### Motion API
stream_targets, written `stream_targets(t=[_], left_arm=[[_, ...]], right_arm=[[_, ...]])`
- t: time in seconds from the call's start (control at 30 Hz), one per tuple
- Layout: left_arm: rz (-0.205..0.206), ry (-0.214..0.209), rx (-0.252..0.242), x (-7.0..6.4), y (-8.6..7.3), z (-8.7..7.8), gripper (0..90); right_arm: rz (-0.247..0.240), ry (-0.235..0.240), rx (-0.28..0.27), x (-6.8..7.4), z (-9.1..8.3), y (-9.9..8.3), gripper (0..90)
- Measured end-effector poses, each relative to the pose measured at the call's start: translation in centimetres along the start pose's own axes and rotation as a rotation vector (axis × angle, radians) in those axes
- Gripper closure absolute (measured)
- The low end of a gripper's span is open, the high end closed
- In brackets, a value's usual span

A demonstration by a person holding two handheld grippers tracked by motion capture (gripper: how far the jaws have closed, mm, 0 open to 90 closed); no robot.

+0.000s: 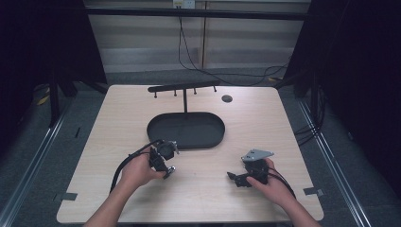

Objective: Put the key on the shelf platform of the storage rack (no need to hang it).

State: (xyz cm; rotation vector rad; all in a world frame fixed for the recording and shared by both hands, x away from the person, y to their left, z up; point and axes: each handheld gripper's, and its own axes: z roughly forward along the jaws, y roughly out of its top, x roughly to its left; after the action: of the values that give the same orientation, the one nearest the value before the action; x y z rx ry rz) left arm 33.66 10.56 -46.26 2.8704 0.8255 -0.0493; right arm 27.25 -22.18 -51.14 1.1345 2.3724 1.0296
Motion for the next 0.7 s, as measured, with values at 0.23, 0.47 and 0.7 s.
stream_targets(t=[0.23,0.47,0.7], left_arm=[[-0.031,-0.022,-0.008,0.3,-0.2,-0.9,67.9],[-0.040,-0.028,-0.011,0.6,-0.1,-2.0,68.0],[-0.054,-0.021,-0.023,0.8,0.0,-2.8,68.1]], right_arm=[[0.000,0.000,0.000,0.0,0.0,0.0,14.6],[0.000,0.000,0.000,0.0,0.0,0.0,14.6],[0.000,0.000,0.000,0.0,0.0,0.0,14.6]])
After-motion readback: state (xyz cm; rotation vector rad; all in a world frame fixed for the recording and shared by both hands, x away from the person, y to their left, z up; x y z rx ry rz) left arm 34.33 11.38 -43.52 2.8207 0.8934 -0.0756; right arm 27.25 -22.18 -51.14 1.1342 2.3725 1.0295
